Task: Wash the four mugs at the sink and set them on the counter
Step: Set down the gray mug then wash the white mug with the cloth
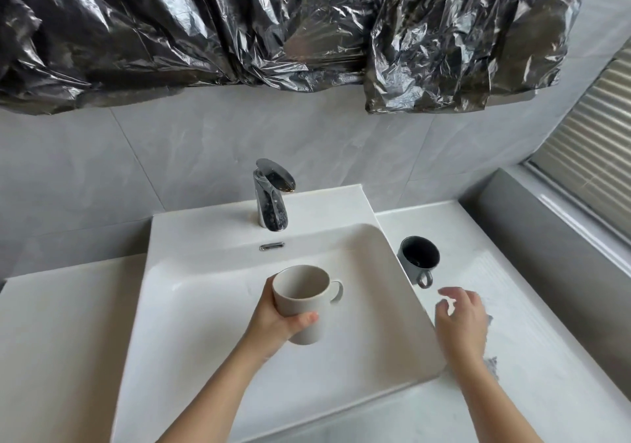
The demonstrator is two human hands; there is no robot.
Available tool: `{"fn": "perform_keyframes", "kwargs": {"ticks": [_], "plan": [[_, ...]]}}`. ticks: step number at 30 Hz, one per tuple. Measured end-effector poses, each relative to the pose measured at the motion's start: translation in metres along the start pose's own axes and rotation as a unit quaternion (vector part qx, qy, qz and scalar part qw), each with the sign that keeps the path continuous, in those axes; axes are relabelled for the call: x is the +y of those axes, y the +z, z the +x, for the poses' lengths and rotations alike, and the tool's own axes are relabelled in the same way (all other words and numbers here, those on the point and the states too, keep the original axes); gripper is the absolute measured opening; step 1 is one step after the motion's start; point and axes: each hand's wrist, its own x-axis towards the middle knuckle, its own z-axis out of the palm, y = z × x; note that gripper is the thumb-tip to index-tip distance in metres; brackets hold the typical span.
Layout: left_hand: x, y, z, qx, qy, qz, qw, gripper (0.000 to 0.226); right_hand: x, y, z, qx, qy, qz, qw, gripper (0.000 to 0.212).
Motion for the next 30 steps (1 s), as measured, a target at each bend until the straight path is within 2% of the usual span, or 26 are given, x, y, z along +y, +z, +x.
{"fn": "perform_keyframes", "kwargs": {"ticks": [3,6,8,9,11,14,16,22,25,27,30], "plan": [[-0.002,0.002,0.001,0.001,-0.012,-0.004,1.000,0.091,0.038,0.002,0.017,-0.108,0.072,-0.116,0.985,0.047],[-0.003,0.003,0.001,0.007,-0.022,0.001,1.000,0.090,0.062,0.006,0.026,-0.244,0.069,-0.236,0.938,0.061],[-0.004,0.002,0.002,0.010,-0.025,0.006,1.000,0.090,0.062,0.005,0.025,-0.308,0.080,-0.281,0.906,0.064],[-0.004,0.001,0.003,0.010,-0.026,0.009,1.000,0.091,0.063,0.007,0.025,-0.320,0.079,-0.290,0.898,0.060],[-0.004,0.000,0.004,0.011,-0.026,0.011,1.000,0.092,0.066,0.008,0.025,-0.292,0.060,-0.301,0.906,0.046],[-0.002,-0.001,0.006,0.011,-0.023,0.011,1.000,0.092,0.068,0.007,0.032,-0.180,0.054,-0.211,0.959,0.036],[-0.002,-0.001,0.007,0.006,-0.017,0.014,1.000,0.091,0.058,0.003,0.036,-0.133,0.045,-0.136,0.981,0.034],[-0.002,-0.008,0.001,-0.029,-0.002,0.079,0.996,0.086,-0.027,-0.026,0.024,-0.065,-0.070,0.024,0.995,0.050],[0.004,-0.012,-0.004,-0.038,0.012,0.124,0.991,0.079,-0.080,-0.028,0.001,-0.123,-0.144,0.105,0.976,0.058],[0.010,-0.016,-0.007,-0.041,0.025,0.149,0.988,0.080,-0.109,-0.027,-0.019,-0.190,-0.200,0.156,0.948,0.060],[0.018,-0.025,-0.010,-0.036,0.034,0.169,0.984,0.082,-0.138,-0.020,-0.042,-0.373,-0.191,0.232,0.878,0.061]]}}
